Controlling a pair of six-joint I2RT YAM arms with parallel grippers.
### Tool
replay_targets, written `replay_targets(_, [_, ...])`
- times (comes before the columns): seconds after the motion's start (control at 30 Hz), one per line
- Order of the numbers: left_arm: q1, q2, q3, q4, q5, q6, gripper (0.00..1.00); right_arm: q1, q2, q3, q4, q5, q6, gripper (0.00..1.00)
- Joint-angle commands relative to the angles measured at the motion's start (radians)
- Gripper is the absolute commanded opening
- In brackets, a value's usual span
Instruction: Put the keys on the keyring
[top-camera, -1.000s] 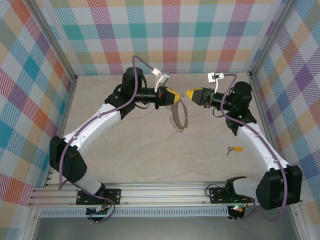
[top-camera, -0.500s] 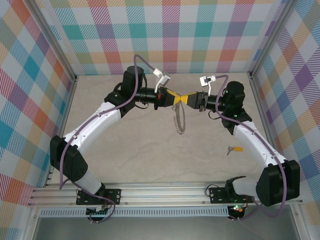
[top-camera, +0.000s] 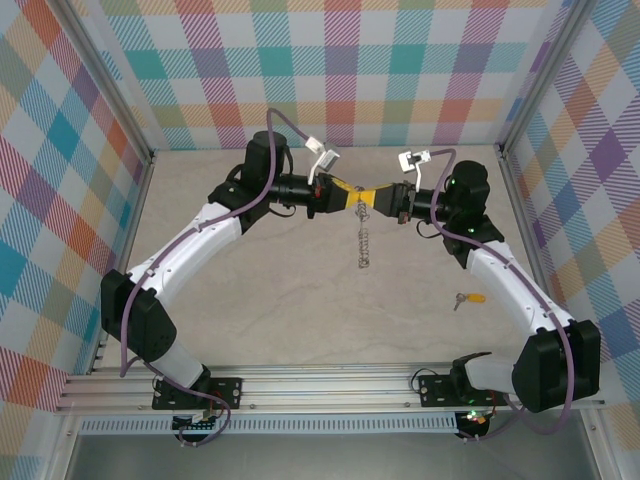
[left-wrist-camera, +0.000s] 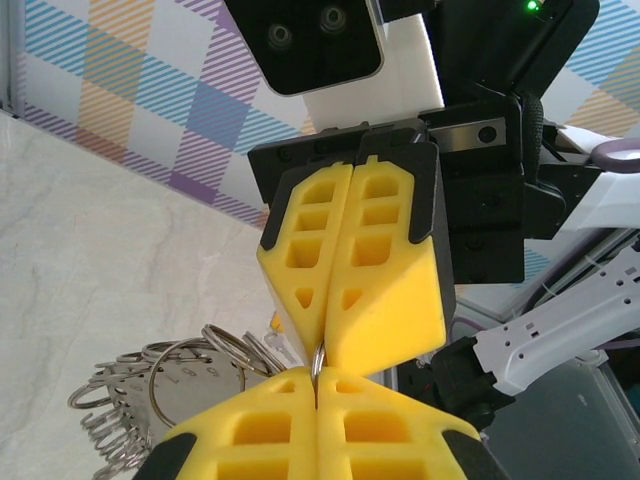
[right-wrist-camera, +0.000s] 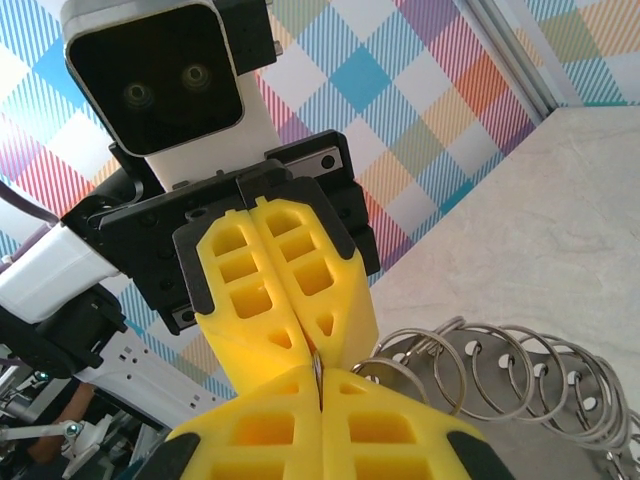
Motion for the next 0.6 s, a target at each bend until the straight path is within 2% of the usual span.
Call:
replay_targets(0.0, [-0.006, -0.008, 0.031, 0.048, -0.005, -0.034, 0.11, 0.006, -0.003, 0.012, 0.027, 0.032, -0.015, 0.0])
replay_targets(0.1, [0.003, -0.037, -0.012, 0.106, -0.138, -0.114, 0.4, 0.003, -0.018, -0.018, 0.072, 0.086, -0.006, 0.0])
replay_targets(0.23, [0.053, -0.104, -0.121, 0.273, -0.238, -0.269, 0.52, -0.004, -0.037, -0.057, 0.175, 0.145, 0.045, 0.0])
replay_targets(0.4, [0.067, -0.151, -0.217, 0.413, -0.284, -0.393, 0.53, -0.004, -0.044, -0.1, 0.357, 0.195, 0.13, 0.0])
replay_targets(0.57, [0.066, -0.134, -0.285, 0.581, -0.269, -0.525, 0.45, 0.0, -0.011, -0.129, 0.553, 0.231, 0.241, 0.0])
